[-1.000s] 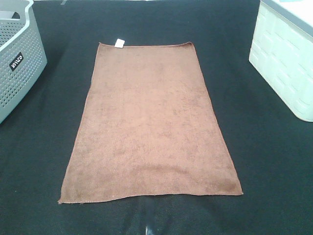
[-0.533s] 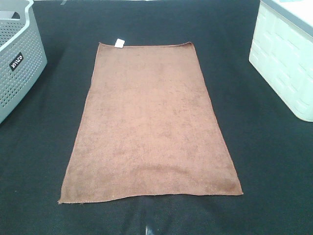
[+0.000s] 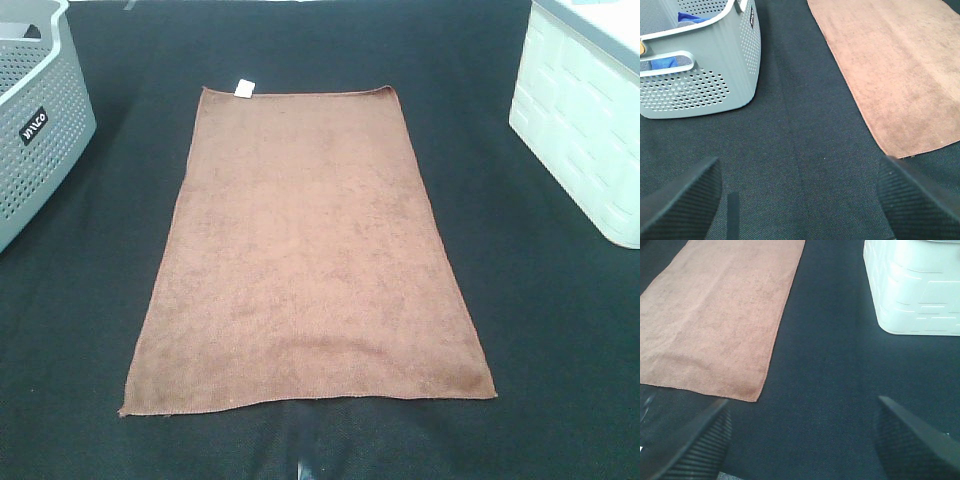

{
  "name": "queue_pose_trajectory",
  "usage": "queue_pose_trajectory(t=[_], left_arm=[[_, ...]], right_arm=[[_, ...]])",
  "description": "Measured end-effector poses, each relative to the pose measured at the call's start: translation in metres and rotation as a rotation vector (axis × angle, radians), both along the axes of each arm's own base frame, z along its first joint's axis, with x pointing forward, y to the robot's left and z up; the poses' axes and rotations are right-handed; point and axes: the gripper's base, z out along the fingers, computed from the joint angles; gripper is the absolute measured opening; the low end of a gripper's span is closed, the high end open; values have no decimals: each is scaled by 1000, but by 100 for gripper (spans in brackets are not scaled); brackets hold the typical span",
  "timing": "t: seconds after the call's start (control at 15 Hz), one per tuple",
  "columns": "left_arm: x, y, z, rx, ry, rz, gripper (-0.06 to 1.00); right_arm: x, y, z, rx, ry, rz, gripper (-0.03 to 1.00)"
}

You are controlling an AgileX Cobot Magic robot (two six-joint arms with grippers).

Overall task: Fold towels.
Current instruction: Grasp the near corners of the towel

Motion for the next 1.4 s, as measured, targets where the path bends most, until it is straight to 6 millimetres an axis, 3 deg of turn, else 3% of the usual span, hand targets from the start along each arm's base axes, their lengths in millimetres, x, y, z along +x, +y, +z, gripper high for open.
queue_pose_trajectory(t=[1.4], left_arm=[[0, 0, 0, 0, 0, 0, 80]], right_arm=[[0, 0, 0, 0, 0, 0, 73]])
